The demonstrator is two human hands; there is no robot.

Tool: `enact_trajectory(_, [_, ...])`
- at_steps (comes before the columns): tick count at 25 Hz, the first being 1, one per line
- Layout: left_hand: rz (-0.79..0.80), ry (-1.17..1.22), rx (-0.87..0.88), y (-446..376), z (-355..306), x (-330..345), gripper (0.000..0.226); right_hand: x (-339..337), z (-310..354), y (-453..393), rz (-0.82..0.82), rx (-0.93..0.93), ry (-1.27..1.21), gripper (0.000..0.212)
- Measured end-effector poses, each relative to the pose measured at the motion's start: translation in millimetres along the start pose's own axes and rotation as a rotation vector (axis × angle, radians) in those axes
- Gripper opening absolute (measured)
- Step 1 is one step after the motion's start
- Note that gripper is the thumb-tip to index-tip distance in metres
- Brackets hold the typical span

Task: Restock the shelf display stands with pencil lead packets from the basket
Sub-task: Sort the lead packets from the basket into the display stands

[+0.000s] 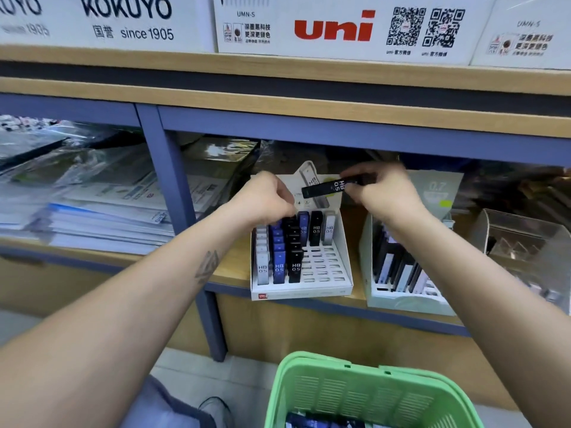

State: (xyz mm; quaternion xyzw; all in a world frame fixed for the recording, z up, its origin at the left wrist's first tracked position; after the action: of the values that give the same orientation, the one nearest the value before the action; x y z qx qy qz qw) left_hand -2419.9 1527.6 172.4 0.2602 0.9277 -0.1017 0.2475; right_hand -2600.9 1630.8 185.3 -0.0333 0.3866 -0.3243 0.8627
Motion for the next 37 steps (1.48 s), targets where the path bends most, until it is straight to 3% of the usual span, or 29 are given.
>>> enact_trajectory(3, [0.152, -0.497, 0.186, 0, 4, 9, 0.038, 5, 2, -6, 0.061, -0.135, 0.331, 0.022])
enact_trajectory(5, [0.280, -0.631, 0.210, -1, 11, 18, 0.049, 24, -3, -4, 0.114, -0.209, 0.440, 0.021])
enact_trajectory(8, [0.358, -0.731, 0.232, -2, 19, 25, 0.042, 49, -19, -2, 0.100, -0.262, 0.504, 0.021])
enact_trajectory(18, [0.407, -0.822, 0.228, -5, 23, 29, 0.035, 61, -21, -4, 0.200, -0.266, 0.496, 0.021])
enact_trajectory(29, [0.407, -0.828, 0.233, -6, 23, 31, 0.037, 62, -22, -6, 0.042, -0.241, 0.416, 0.028])
enact_trajectory(37, [0.409, -0.838, 0.235, -6, 23, 32, 0.034, 68, -27, -6, 0.144, -0.259, 0.443, 0.025])
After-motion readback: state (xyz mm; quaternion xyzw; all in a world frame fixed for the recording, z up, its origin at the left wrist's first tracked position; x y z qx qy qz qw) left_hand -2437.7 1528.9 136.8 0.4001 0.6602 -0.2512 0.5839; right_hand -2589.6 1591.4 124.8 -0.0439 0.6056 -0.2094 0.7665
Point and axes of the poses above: each hand's wrist, its own y-axis away from the middle knuckle, its own x-axis out of the palm, z = x × y, the point moved 3 cm from there along -y, towards the middle knuckle, and after that the axes turned 11 degrees about y, right-handed, at the moved point
